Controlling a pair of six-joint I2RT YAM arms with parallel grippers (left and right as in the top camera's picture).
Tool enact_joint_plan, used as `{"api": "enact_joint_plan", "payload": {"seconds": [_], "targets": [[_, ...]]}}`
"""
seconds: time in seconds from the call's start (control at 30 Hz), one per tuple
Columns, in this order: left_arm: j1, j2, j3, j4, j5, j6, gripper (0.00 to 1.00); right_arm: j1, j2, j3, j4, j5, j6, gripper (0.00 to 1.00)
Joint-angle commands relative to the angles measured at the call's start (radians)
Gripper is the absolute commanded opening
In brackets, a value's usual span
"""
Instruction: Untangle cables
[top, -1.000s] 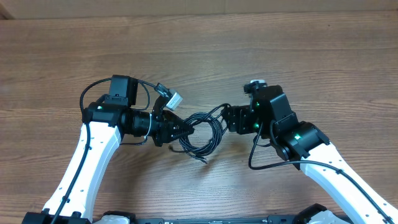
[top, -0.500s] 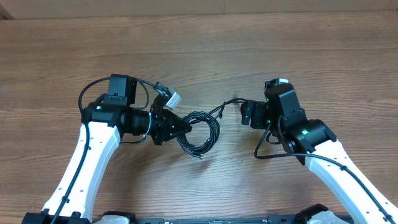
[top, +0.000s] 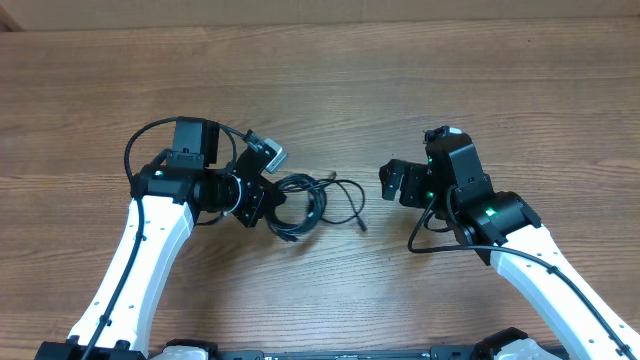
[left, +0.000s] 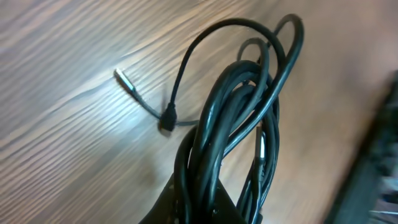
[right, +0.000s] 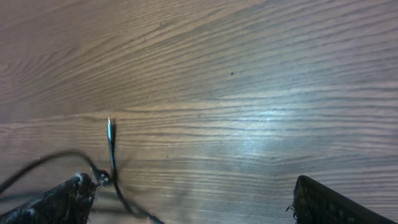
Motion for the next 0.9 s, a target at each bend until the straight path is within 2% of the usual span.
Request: {"api": "enact_joint_plan", "payload": {"seconds": [0.0, 0.1, 0.13, 0.23, 0.33, 0.37, 0.4, 0.43, 0.47, 0.53, 0.73, 0.87], "targets": [[0.010, -0.006, 0.015, 0.007, -0.168, -0.023, 0.04, -0.003, 0.004, 0.004, 0.023, -0.163, 0.026, 1.00], [0.010, -0.006, 0.015, 0.005, -0.189, -0.026, 0.04, -0.003, 0.004, 0.004, 0.082, -0.427, 0.026, 1.00], [0.010, -0.006, 0.015, 0.003, -0.190, -0.046, 0.04, -0.003, 0.004, 0.004, 0.124, -0.594, 0.026, 1.00], [0.010, -0.009, 0.016, 0.000, -0.190, -0.082, 0.04, -0.003, 0.004, 0.004, 0.188, -0.714, 0.026, 1.00], [0.010, -0.024, 0.020, -0.026, -0.188, -0.132, 0.04, -0.003, 0.004, 0.004, 0.216, -0.689, 0.190, 0.98], [0.010, -0.035, 0.027, -0.051, -0.187, -0.156, 0.04, -0.002, 0.005, 0.004, 0.208, -0.639, 0.328, 0.90], [0.010, -0.043, 0.030, -0.062, -0.186, -0.167, 0.04, 0.000, 0.007, 0.004, 0.209, -0.631, 0.424, 0.88], [0.010, -0.052, 0.031, -0.071, -0.186, -0.180, 0.04, 0.003, 0.010, 0.004, 0.213, -0.631, 0.480, 0.83], [0.010, -0.064, 0.032, -0.079, -0.186, -0.187, 0.04, 0.011, 0.013, 0.004, 0.215, -0.629, 0.536, 0.74], [0.009, -0.086, 0.034, -0.087, -0.185, -0.190, 0.04, 0.033, 0.020, 0.004, 0.215, -0.608, 0.597, 0.67], [0.009, -0.171, 0.056, -0.091, -0.186, -0.190, 0.04, 0.135, 0.071, 0.004, 0.216, -0.491, 0.698, 0.67], [0.009, -0.234, 0.059, -0.100, -0.185, -0.185, 0.04, 0.188, 0.132, 0.004, 0.308, -0.463, 0.755, 0.67]]}}
